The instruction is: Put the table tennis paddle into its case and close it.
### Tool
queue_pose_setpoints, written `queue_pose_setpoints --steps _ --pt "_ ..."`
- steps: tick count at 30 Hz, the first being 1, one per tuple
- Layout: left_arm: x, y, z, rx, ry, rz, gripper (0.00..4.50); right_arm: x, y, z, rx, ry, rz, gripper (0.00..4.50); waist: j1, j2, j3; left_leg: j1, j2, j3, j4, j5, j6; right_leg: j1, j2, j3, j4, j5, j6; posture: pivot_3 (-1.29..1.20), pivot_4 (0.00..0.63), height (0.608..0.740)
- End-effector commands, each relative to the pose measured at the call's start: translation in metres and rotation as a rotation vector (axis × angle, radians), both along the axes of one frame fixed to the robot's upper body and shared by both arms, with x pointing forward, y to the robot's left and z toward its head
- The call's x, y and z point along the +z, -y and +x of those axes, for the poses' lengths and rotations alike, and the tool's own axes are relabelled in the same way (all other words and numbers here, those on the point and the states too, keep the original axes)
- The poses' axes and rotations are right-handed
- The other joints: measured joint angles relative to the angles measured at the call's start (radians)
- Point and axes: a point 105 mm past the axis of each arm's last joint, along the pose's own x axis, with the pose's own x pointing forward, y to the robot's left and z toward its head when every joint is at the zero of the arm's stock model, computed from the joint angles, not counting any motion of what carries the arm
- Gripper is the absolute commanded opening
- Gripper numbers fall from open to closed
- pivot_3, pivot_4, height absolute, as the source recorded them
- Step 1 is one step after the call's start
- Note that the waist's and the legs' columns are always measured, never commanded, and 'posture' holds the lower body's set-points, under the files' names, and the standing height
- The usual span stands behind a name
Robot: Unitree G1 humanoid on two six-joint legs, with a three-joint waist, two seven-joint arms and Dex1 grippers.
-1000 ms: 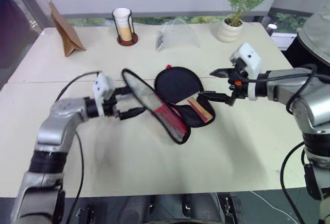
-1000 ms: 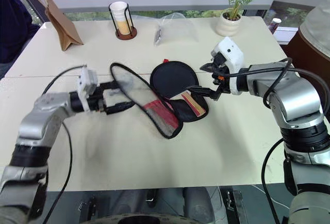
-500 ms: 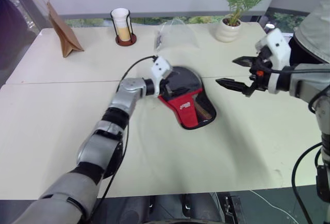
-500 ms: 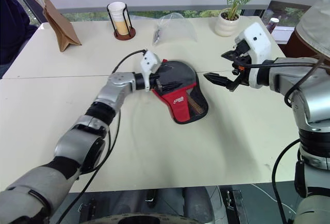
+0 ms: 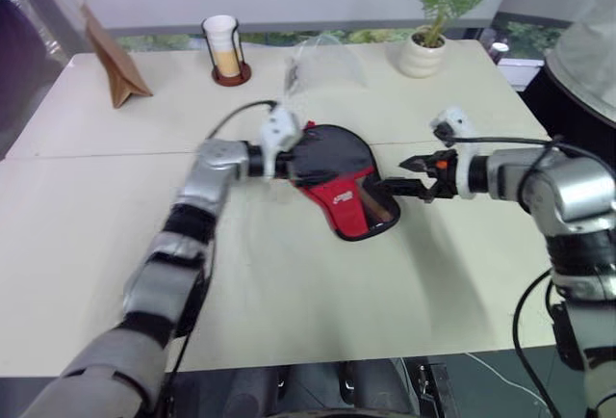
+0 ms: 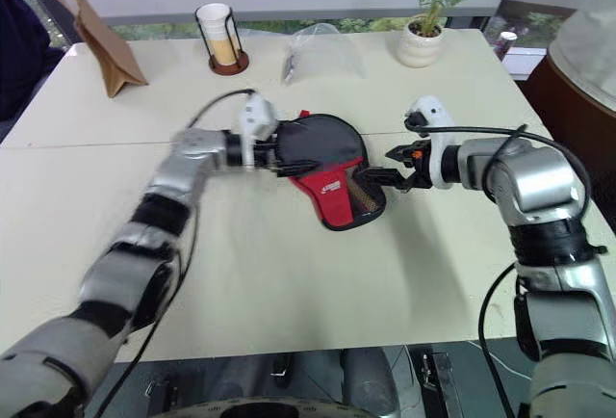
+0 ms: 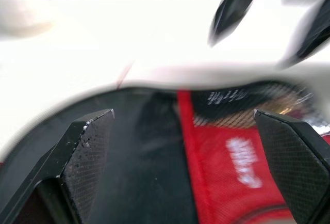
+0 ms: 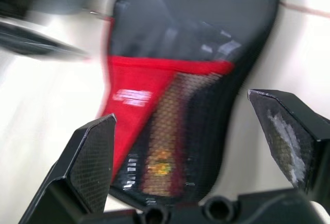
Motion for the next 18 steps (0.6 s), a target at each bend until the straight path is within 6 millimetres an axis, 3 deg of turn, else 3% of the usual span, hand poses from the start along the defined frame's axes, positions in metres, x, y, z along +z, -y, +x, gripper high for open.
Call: queue_pose_setpoints --steps 1,4,8,15,18 --pt "0.036 -0.013 -0.036 -0.082 0.007 -0.062 4.5 -0.001 -0.005 0.007 0.043 -0.018 0.015 4.47 0.001 0.0 0.0 0.0 0.0 0.0 0.0 0.0 0.0 0.0 0.0 0.0 0.0 0.0 0.0 0.0 0.15 0.734" --pt "0.04 -0.03 -0.059 -0.068 -0.019 -0.033 4.5 -0.012 -0.009 0.012 0.069 -0.044 0.006 4.47 0.002 0.001 0.0 0.0 0.0 0.0 0.0 0.001 -0.001 0.0 0.0 0.0 0.001 0.0 0.0 0.0 0.15 0.734" --pt "0.038 -0.046 -0.074 -0.012 -0.049 -0.013 4.5 -0.023 -0.016 0.017 0.101 -0.078 0.021 4.47 0.004 0.001 0.0 0.001 0.0 -0.001 0.0 0.001 -0.002 0.0 0.001 -0.001 0.001 0.0 0.0 0.0 0.15 0.734" --pt "0.036 -0.056 -0.085 0.075 -0.058 -0.018 4.5 -0.036 -0.026 0.021 0.131 -0.137 0.057 4.47 0.003 0.001 0.0 0.001 0.0 -0.001 0.0 0.001 -0.002 0.001 0.002 -0.001 0.001 0.0 0.0 0.0 0.15 0.734" --pt "0.036 -0.057 -0.087 0.094 -0.057 -0.025 4.5 -0.041 -0.024 0.023 0.115 -0.175 0.081 3.64 0.002 0.001 0.0 0.003 0.0 -0.001 -0.001 0.001 -0.003 0.001 0.002 -0.001 0.001 0.0 0.0 0.0 0.15 0.734"
